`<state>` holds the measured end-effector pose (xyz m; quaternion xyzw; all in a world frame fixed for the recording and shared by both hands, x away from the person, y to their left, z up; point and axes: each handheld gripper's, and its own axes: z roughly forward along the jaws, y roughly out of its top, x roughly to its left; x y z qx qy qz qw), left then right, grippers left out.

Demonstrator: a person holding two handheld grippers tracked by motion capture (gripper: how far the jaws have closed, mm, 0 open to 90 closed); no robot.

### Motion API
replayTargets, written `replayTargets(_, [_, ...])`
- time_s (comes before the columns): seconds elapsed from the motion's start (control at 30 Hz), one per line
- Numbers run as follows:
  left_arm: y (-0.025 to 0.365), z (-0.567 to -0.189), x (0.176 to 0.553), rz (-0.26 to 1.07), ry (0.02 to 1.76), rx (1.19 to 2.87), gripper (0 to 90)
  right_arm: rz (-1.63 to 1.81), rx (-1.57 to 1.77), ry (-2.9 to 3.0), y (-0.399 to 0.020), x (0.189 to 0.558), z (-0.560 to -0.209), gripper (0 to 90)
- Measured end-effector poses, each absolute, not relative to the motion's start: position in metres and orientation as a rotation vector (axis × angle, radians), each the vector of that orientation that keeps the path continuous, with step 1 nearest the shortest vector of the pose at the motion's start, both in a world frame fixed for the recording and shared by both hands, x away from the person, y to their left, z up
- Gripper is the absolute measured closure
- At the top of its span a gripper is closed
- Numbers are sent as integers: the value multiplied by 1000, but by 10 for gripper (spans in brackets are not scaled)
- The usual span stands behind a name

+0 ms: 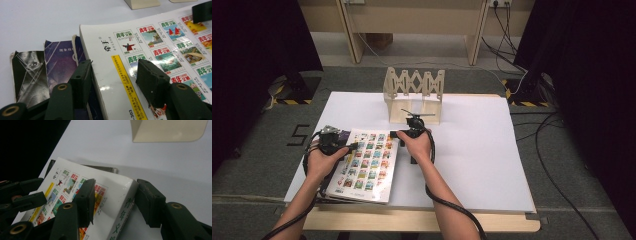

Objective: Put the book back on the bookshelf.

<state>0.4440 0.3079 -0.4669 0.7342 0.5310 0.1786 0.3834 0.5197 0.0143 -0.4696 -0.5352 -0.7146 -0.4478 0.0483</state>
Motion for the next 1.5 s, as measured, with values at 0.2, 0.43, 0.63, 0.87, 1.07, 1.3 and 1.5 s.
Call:
replayTargets(0.2, [305,-467,443,474,1355,1876,459,-1350,-1657,-2149,12,515,-471,522])
replayTargets(0.43, [302,-466,442,497,1356,1892,463,-1303,-1685,-2066,7,516,-485,490])
replayTargets(0.63, [301,-466,442,496,1356,1886,463,-1263,-1661,-2060,8,516,-487,451])
replayTargets(0.87, [302,-466,442,495,1355,1885,462,-1277,-1640,-2021,13,516,-492,430])
replayTargets(1.07, [303,-465,442,503,1361,1898,464,-1282,-1580,-2168,16,514,-472,519])
replayTargets(1.3, [304,-464,441,511,1364,1895,464,-1299,-1534,-2247,19,513,-459,558])
replayTargets(1.5, [304,-465,442,508,1367,1893,464,-1293,-1547,-2210,18,514,-461,563])
